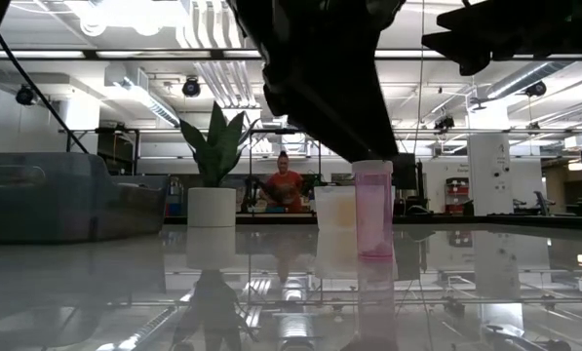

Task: Pick and place medicine bottles into bin by pill shape (circle, oval)
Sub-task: Put the top left small pink pill bottle into the black bin

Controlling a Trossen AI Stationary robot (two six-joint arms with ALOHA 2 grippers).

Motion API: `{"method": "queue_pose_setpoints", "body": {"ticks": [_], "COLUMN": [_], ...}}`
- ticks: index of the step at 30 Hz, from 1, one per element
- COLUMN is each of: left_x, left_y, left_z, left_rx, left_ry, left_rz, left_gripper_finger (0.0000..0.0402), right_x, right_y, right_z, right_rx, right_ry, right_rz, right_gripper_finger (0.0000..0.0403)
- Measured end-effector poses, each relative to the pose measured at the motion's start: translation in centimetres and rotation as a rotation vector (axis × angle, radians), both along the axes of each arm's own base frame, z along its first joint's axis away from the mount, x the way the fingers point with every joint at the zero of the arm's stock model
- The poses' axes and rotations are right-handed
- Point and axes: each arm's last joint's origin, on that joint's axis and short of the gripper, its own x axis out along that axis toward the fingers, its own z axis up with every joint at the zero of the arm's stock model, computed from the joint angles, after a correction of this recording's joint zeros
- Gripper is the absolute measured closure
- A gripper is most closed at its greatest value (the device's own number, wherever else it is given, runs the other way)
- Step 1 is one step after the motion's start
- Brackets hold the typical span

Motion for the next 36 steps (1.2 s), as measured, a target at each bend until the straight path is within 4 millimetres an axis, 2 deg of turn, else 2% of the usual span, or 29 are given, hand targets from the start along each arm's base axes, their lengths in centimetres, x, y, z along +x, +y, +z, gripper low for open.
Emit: {"method": "queue_pose_setpoints", "body": {"ticks": [8, 16, 23, 32, 36], "left_x": [-0.2, -0.1, -0.1, -0.1, -0.1], "left_y": [0.3, 0.3, 0.3, 0.3, 0.3], "left_z": [-1.0, -1.7, -1.8, -1.5, -1.4], "left_rx": [-0.064, -0.082, -0.081, -0.081, -0.080], "left_ry": [0.023, -0.024, -0.022, -0.025, -0.023], "left_rz": [0.020, 0.020, 0.019, 0.019, 0.019], "left_gripper_finger": [0.0146, 0.0155, 0.0204, 0.0292, 0.0308], "right_x": [0.0, 0.0, 0.0, 0.0, 0.0], "right_y": [0.0, 0.0, 0.0, 0.0, 0.0], "right_z": [0.0, 0.0, 0.0, 0.0, 0.0], "right_rx": [-0.006, -0.007, -0.008, -0.009, -0.009], "right_ry": [-0.001, 0.000, 0.000, 0.000, 0.000], "right_rz": [-0.008, -0.008, -0.009, -0.009, -0.010], "right_gripper_finger": [0.0140, 0.0142, 0.0141, 0.0145, 0.0145]}}
